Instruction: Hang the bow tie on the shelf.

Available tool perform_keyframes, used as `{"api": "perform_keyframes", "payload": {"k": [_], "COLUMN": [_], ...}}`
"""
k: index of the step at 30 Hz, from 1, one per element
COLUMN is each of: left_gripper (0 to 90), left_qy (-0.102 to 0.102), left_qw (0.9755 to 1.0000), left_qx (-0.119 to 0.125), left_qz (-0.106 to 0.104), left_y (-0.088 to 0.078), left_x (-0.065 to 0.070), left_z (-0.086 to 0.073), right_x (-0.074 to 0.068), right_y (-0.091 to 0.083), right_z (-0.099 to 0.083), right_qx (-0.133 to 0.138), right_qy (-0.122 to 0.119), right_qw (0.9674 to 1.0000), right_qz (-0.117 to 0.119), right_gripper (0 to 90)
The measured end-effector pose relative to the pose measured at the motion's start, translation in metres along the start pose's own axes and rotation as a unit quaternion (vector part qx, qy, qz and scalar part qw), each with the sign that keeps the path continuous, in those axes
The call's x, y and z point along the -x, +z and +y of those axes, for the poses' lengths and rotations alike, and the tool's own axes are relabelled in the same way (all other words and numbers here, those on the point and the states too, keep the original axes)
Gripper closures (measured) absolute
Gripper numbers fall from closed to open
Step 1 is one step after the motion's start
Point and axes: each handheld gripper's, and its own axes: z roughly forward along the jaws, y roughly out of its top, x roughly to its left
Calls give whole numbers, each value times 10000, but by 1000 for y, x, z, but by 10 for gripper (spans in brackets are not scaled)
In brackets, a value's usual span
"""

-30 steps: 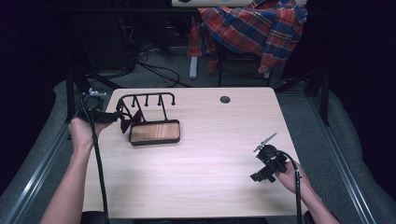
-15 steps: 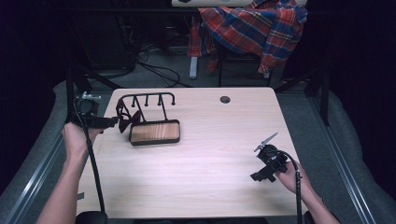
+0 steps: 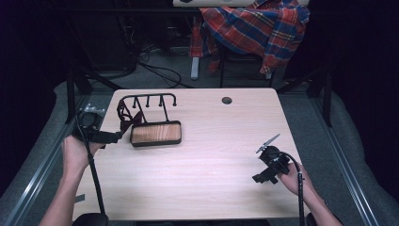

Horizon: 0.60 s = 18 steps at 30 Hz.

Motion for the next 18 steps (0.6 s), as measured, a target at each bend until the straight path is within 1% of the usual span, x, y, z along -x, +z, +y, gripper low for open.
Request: {"api": "perform_keyframes", "payload": {"k": [1,2,3,4,5,7,8,9,10,11,12,13,14,15,16,17,18], "left_gripper": [52,50,46,39,36,33,23,24,24,23,22,22,18,8,2,2,2], "left_qy": [0,46,46,70,70,83,93,93,125,131,133,120,119,119,156,156,198], "left_qw": [10000,9999,9999,9997,9997,9995,9991,9991,9991,9990,9991,9992,9990,9990,9987,9987,9983], "left_qx": [0,-103,-103,-232,-232,-305,-396,-396,-412,-418,-402,-392,-427,-427,-485,-485,-539], "left_qz": [0,-42,-42,-63,-63,-75,-89,-89,-53,-1,7,-23,-41,-41,-71,-71,-73], "left_y": [0,0,0,1,1,3,5,5,5,6,7,8,10,10,13,13,15], "left_x": [0,4,4,7,7,9,11,11,13,15,17,18,23,23,27,27,31], "left_z": [0,-5,-5,-10,-10,-15,-20,-20,-23,-26,-29,-32,-38,-38,-42,-42,-46], "right_x": [0,0,0,0,0,0,0,0,0,0,1,1,0,0,0,0,0], "right_y": [0,0,0,0,0,0,0,0,0,0,0,0,1,1,0,0,0], "right_z": [0,0,0,0,0,0,0,0,0,0,1,1,0,0,1,1,1], "right_qx": [0,4,7,-1,-6,-5,3,10,10,23,-10,-10,19,19,-36,-36,-38], "right_qy": [0,11,14,11,11,8,20,21,21,45,47,47,63,63,23,23,19], "right_qw": [10000,10000,10000,10000,10000,10000,10000,10000,10000,10000,10000,10000,10000,10000,10000,10000,10000], "right_qz": [0,0,3,4,6,5,8,12,12,59,78,78,29,29,39,39,43], "right_gripper": [158,158,158,158,158,158,158,158,158,158,158,158,158,158,158,158,158]}}
